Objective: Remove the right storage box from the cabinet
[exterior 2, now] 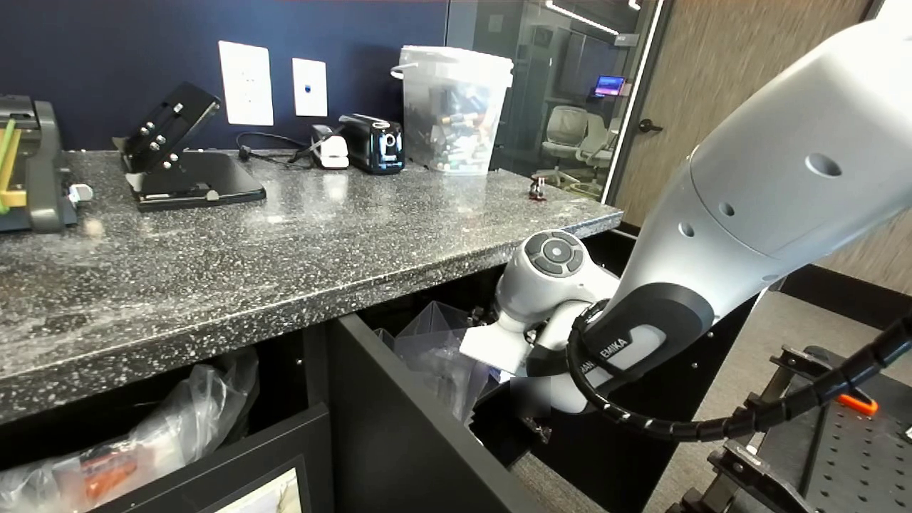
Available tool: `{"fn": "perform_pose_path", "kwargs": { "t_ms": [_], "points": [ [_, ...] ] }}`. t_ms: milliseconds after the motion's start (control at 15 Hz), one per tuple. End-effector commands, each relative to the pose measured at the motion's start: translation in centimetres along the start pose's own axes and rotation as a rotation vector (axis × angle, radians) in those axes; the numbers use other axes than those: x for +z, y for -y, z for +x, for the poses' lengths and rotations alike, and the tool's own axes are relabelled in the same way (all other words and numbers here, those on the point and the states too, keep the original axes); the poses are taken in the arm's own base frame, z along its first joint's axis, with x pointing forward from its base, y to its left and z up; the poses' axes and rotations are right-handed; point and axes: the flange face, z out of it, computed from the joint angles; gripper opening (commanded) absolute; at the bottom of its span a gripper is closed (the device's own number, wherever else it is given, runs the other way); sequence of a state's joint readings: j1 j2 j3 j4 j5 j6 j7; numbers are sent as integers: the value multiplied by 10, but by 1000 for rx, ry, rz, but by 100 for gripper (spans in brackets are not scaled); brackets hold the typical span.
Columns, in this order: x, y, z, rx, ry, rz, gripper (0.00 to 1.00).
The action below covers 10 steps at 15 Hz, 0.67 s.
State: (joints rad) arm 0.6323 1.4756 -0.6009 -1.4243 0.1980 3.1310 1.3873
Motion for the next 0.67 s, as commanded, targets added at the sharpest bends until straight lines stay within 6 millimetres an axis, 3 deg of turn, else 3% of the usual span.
{"fn": "perform_pose_path", "kwargs": {
  "t_ms": [0, 133, 400, 600],
  "points": [
    [-32, -19, -24, 14, 38, 73, 3],
    [-50, -36, -33, 42, 52, 127, 3],
    [-75, -91, -41, 93, 89, 160, 3],
    [-93, -120, -37, 122, 134, 136, 3]
  ]
}}
